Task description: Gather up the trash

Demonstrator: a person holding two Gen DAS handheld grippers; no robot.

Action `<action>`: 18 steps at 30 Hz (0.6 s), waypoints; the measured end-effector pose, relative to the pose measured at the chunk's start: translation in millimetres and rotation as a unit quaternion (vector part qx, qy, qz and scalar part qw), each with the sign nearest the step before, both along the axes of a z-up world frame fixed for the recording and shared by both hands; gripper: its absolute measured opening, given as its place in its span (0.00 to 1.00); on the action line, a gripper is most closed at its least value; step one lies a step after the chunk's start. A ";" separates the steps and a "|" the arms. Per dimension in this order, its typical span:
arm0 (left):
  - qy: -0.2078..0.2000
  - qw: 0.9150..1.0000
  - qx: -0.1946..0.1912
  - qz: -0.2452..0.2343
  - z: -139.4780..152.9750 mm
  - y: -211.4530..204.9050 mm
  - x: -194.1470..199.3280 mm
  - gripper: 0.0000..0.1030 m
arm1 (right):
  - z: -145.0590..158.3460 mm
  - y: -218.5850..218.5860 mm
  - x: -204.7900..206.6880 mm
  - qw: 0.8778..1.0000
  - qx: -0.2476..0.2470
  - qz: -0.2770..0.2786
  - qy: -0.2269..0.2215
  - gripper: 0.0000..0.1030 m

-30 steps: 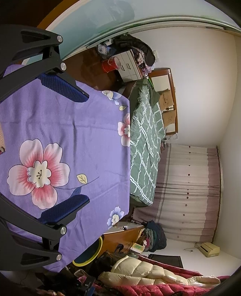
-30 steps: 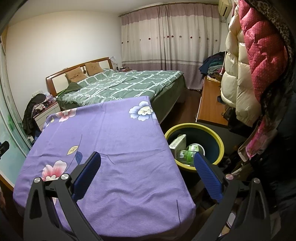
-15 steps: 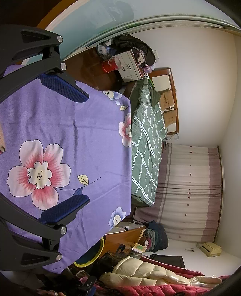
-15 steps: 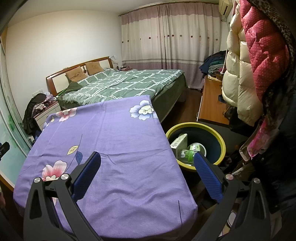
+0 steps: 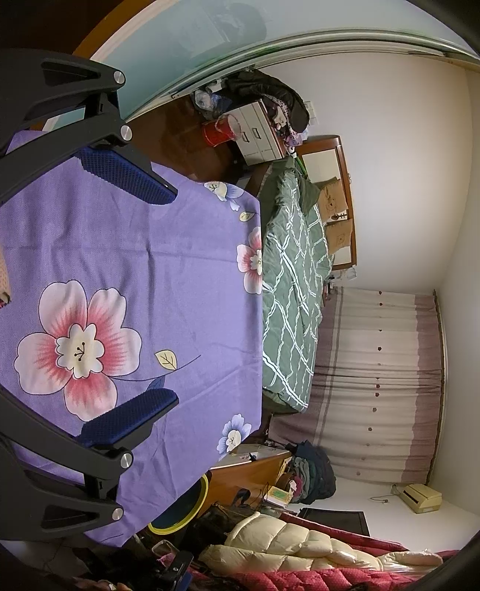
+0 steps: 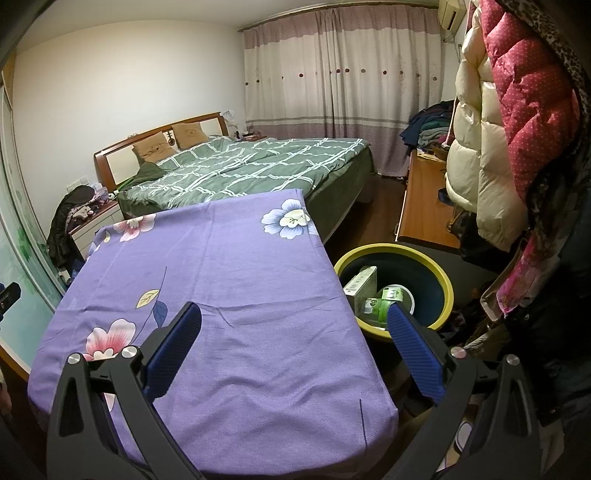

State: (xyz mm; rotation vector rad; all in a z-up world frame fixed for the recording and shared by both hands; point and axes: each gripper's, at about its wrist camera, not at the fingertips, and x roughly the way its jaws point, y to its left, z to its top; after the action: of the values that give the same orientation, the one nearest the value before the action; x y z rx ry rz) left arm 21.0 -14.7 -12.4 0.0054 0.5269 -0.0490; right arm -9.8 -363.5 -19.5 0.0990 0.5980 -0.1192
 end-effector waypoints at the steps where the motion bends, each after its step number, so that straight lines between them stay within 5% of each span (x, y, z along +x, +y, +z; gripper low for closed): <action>1: 0.000 1.000 0.000 0.000 0.0 -0.4 0.0 0.95 | -0.8 1.1 0.3 1.000 0.000 0.000 0.000 0.93; 18: 0.003 1.000 0.004 -0.003 -4.1 -1.2 1.0 0.95 | -0.9 0.7 1.0 1.000 0.001 0.000 0.001 0.93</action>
State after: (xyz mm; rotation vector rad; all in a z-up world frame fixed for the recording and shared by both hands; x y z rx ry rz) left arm 22.0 -15.9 -16.5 0.0151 0.5330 -0.0531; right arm -8.8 -362.9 -20.4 0.1011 0.5995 -0.1185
